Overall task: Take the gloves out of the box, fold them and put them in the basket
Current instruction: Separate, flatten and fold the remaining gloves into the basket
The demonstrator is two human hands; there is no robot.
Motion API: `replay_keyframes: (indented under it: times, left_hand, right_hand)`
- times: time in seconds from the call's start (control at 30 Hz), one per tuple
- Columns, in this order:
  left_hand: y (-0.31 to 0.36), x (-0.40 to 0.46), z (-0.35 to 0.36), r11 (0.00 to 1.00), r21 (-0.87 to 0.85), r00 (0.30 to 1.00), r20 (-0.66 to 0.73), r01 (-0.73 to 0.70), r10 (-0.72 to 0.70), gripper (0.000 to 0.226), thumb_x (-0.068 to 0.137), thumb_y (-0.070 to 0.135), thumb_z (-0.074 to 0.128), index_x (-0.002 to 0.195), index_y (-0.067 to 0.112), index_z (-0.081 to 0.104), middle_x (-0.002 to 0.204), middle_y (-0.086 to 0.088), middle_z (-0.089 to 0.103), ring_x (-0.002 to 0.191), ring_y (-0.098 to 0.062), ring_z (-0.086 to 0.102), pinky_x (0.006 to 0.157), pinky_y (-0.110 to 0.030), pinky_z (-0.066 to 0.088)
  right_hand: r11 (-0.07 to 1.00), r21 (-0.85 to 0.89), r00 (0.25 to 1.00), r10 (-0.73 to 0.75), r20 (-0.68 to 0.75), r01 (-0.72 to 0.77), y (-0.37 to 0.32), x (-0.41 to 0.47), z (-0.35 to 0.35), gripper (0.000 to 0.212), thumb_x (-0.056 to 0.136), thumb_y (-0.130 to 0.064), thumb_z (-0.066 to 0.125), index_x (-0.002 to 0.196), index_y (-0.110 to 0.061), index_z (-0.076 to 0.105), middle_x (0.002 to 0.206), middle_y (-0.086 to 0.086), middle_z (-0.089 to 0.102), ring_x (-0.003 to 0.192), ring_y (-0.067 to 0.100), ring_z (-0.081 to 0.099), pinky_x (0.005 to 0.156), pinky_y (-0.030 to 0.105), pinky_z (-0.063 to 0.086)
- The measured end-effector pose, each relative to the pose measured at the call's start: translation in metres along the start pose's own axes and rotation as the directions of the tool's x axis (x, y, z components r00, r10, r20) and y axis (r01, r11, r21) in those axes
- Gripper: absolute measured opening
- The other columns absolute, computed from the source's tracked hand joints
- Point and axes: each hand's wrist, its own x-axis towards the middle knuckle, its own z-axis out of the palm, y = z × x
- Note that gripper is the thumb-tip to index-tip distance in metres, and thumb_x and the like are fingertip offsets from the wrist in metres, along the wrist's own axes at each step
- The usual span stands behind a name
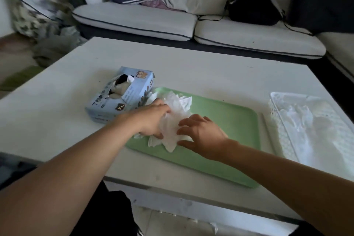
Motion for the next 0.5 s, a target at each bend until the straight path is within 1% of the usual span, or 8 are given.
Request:
replay_keyframes:
  times: [0.07,0.13,0.2,0.27,0.3,0.37,0.43,0.5]
  left_hand:
    - [0.002,0.001,0.008,1.000,-0.029,0.999,-0.040,-0.003,0.001,0.093,0.073,0.040,0.089,0.148,0.028,0.034,0.145,0.009,0.029,0.123,-0.016,0.052,0.093,-0.031,0.044]
    - [0.004,0.002,0.014,1.000,-0.031,0.997,-0.077,-0.002,0.000,0.098,0.073,0.040,0.089,0.147,0.024,0.027,0.148,0.003,0.030,0.125,-0.020,0.051,0.092,-0.033,0.044]
    - [0.007,0.001,0.015,0.999,-0.037,0.995,-0.102,0.016,-0.019,0.106,0.073,0.040,0.089,0.149,0.023,0.017,0.150,-0.002,0.027,0.128,-0.026,0.050,0.098,-0.039,0.046]
    - [0.008,0.001,0.015,0.998,-0.039,0.992,-0.114,0.044,-0.049,0.109,0.074,0.039,0.087,0.150,0.025,0.011,0.150,-0.004,0.027,0.126,-0.030,0.052,0.099,-0.045,0.048]
    - [0.010,0.001,0.015,0.998,-0.026,0.991,-0.123,0.050,-0.053,0.105,0.076,0.038,0.085,0.149,0.025,0.011,0.148,-0.004,0.029,0.123,-0.032,0.054,0.096,-0.047,0.049]
    - [0.013,0.002,0.016,0.998,-0.006,0.985,-0.165,0.055,-0.056,0.097,0.079,0.036,0.081,0.144,0.026,0.010,0.143,-0.003,0.036,0.112,-0.034,0.060,0.088,-0.048,0.052]
    - [0.015,0.005,0.016,0.998,0.000,0.976,-0.207,0.064,-0.062,0.100,0.081,0.032,0.078,0.146,0.029,0.002,0.128,-0.005,0.054,0.092,-0.030,0.064,0.075,-0.044,0.054]
    - [0.015,0.005,0.013,0.995,-0.009,0.979,-0.181,0.095,-0.095,0.114,0.082,0.030,0.080,0.151,0.030,-0.011,0.101,-0.005,0.064,0.079,-0.025,0.063,0.062,-0.038,0.049]
  right_hand:
    - [0.993,0.100,0.997,0.073,-0.025,-0.070,0.001,0.004,-0.008,0.033,0.093,-0.054,0.058,0.100,-0.024,0.069,0.106,-0.003,0.068,0.097,0.025,0.060,0.081,0.038,0.050]
    - [0.948,0.252,0.978,0.207,-0.024,-0.195,0.003,0.011,-0.013,0.032,0.094,-0.054,0.056,0.098,-0.023,0.059,0.094,-0.002,0.067,0.084,0.023,0.060,0.073,0.037,0.050]
    - [0.869,0.395,0.951,0.307,0.043,-0.299,0.006,0.018,-0.013,0.032,0.093,-0.049,0.062,0.112,-0.024,0.056,0.090,-0.004,0.068,0.079,0.020,0.061,0.069,0.035,0.050]
    - [0.850,0.399,0.939,0.320,0.129,-0.344,0.010,0.021,-0.011,0.048,0.088,-0.045,0.071,0.131,-0.030,0.055,0.081,-0.008,0.066,0.074,0.016,0.059,0.069,0.031,0.048]
    - [0.849,0.400,0.938,0.319,0.134,-0.346,0.010,0.021,-0.008,0.045,0.086,-0.043,0.073,0.128,-0.034,0.060,0.072,-0.013,0.061,0.068,0.012,0.055,0.066,0.029,0.045]
    - [0.826,0.446,0.936,0.340,0.095,-0.345,0.010,0.018,-0.006,0.013,0.086,-0.035,0.074,0.086,-0.047,0.070,0.053,-0.015,0.047,0.053,0.007,0.042,0.057,0.027,0.036]
    - [0.790,0.506,0.922,0.387,0.024,-0.345,0.014,0.018,-0.006,0.040,0.089,-0.030,0.070,0.052,-0.039,0.057,0.045,-0.007,0.037,0.048,0.013,0.029,0.050,0.029,0.027]
    - [0.769,0.538,0.911,0.413,-0.005,-0.346,0.019,0.019,-0.020,0.040,0.092,-0.031,0.068,0.053,-0.026,0.059,0.050,-0.004,0.036,0.051,0.014,0.027,0.051,0.031,0.027]
